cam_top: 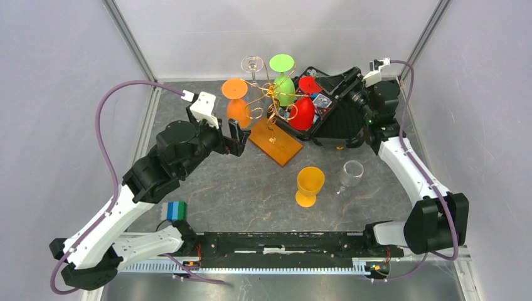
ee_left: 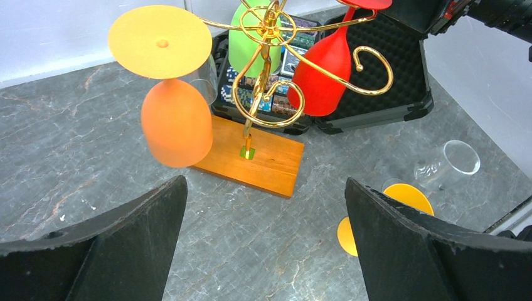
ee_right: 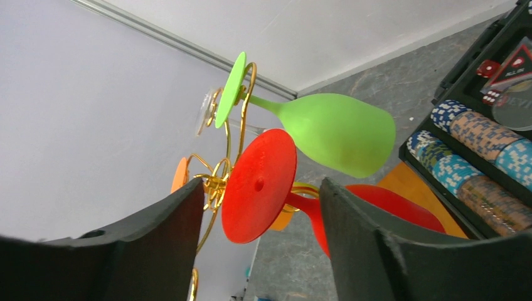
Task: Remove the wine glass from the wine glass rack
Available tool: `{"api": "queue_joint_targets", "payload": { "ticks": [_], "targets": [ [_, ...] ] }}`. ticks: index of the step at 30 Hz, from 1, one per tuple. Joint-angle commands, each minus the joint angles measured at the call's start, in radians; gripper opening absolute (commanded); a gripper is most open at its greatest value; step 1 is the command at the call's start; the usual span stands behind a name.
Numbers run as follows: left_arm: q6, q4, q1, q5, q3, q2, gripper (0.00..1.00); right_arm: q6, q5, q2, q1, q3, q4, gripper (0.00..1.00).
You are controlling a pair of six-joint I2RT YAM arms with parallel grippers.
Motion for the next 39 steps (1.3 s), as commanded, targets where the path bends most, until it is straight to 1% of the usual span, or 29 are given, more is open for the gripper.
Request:
{"api": "queue_joint_targets", "payload": {
  "ticks": [1, 5, 8, 12, 16, 19, 22, 24, 27, 29, 35, 39],
  "targets": [
    [0.036, 0.056, 0.006, -0.034, -0.014, -0.017, 1.0, 0.056, -0.022, 0.007, -0.001, -0.007, 0.072, 0.67],
    [0.037, 0.057, 0.006, -0.032, -0.02, -0.016, 1.0, 0.102, -0.004, 0.003, -0.002, -0.029, 0.071, 0.57],
    [0.034, 0.06, 0.006, -0.024, -0.024, -0.015, 1.0, 0.148, -0.013, 0.016, -0.002, -0.042, 0.095, 0.51],
    [0.034, 0.063, 0.006, -0.021, -0.029, -0.017, 1.0, 0.211, -0.014, 0.022, -0.001, -0.077, 0.15, 0.4],
    [0.034, 0.064, 0.006, -0.018, -0.033, -0.016, 1.0, 0.252, -0.001, 0.016, 0.0, -0.11, 0.219, 0.31],
    [0.032, 0.066, 0.006, -0.017, -0.036, -0.019, 1.0, 0.272, 0.001, 0.013, 0.0, -0.117, 0.253, 0.23],
    [0.03, 0.093, 0.006, -0.009, -0.056, -0.039, 1.0, 0.3, 0.012, 0.001, 0.001, -0.129, 0.283, 0.12],
    [0.031, 0.106, 0.006, -0.005, -0.067, -0.051, 1.0, 0.315, 0.018, -0.006, 0.001, -0.128, 0.285, 0.01],
    [0.033, 0.107, 0.006, -0.006, -0.069, -0.054, 1.0, 0.338, 0.031, -0.029, 0.0, -0.137, 0.281, 0.0],
    [0.033, 0.107, 0.006, -0.008, -0.069, -0.054, 1.0, 0.346, 0.045, -0.054, 0.009, -0.139, 0.245, 0.0],
    [0.033, 0.13, 0.007, 0.003, -0.082, -0.063, 1.0, 0.331, 0.089, -0.116, 0.073, -0.133, 0.192, 0.0],
    [0.033, 0.135, 0.007, 0.006, -0.086, -0.068, 1.0, 0.322, 0.103, -0.122, 0.106, -0.112, 0.158, 0.0]
  ]
}}
